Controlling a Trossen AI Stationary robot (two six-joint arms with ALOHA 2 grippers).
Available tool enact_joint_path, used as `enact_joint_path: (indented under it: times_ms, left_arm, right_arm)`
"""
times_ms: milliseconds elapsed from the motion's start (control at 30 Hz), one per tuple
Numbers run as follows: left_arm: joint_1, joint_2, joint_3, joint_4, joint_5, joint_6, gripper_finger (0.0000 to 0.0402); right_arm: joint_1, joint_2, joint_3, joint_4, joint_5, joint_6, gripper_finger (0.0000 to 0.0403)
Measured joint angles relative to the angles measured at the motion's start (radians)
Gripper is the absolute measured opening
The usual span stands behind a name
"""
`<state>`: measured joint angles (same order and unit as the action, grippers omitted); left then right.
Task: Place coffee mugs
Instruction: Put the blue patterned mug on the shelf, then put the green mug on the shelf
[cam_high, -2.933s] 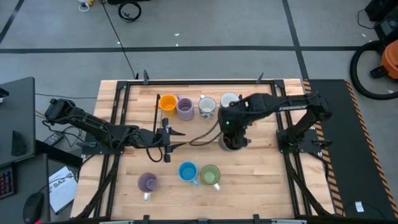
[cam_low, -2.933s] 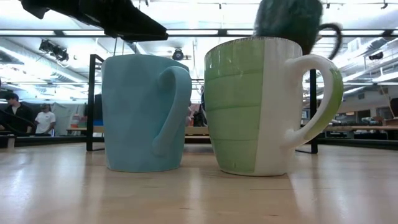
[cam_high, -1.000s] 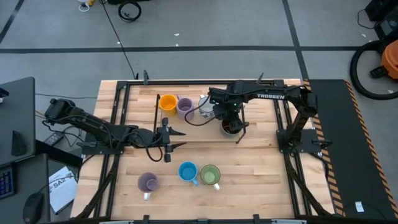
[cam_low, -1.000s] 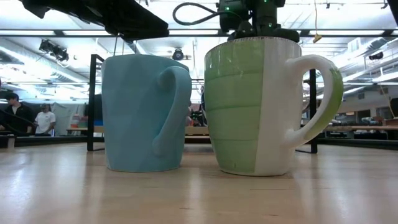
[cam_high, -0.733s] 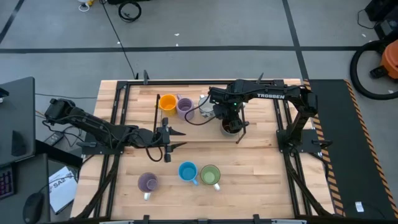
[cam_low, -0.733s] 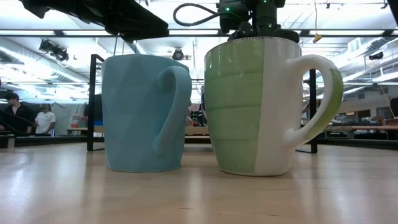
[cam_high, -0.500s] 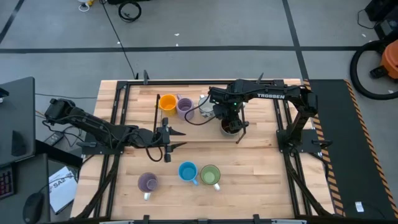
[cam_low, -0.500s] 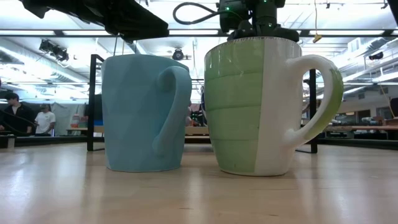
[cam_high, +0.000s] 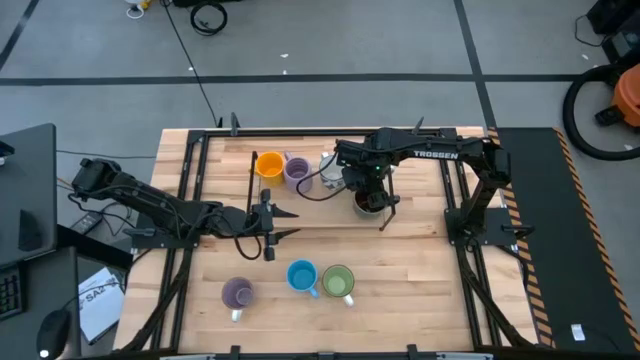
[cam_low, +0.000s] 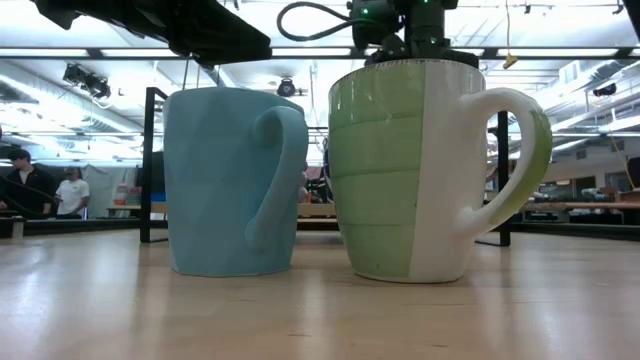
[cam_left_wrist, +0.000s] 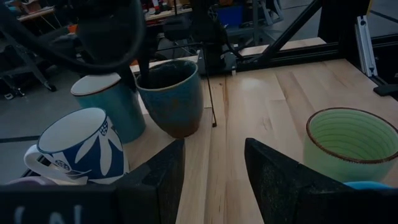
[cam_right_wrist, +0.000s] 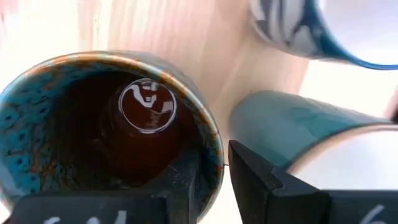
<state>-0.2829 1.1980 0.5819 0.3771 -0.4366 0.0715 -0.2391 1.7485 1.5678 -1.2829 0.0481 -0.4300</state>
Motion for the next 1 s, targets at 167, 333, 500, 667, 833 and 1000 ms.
enact_joint_path:
  times_ms: [167, 333, 500, 667, 833, 1000]
  left_arm:
    - [0.0, 0.0, 0.0, 0.0, 0.0, 0.0, 0.0174]
    - [0.0, 0.0, 0.0, -0.001, 0.0, 0.001, 0.0174]
    - [0.0, 0.0, 0.0, -0.009, 0.0, 0.001, 0.0174]
    - [0.0, 0.0, 0.0, -0.008, 0.0, 0.0, 0.0174]
    - [0.0, 0.0, 0.0, -0.009, 0.0, -0.002, 0.0174]
    - [0.0, 0.0, 0.0, -0.009, 0.0, -0.008, 0.0174]
  right_arm:
    - [0.003, 0.0, 0.065, -0.009, 0.004, 0.011, 0.0088]
    - [0.02, 0.0, 0.143, -0.04, 0.015, 0.014, 0.0087]
    - [0.058, 0.0, 0.229, -0.039, -0.01, 0.068, 0.0088]
    - [0.132, -0.001, 0.251, -0.009, -0.033, 0.095, 0.0087]
    - [0.188, -0.001, 0.251, 0.035, -0.041, 0.157, 0.0087]
    - [0.221, -0.001, 0.24, 0.048, -0.123, 0.391, 0.0087]
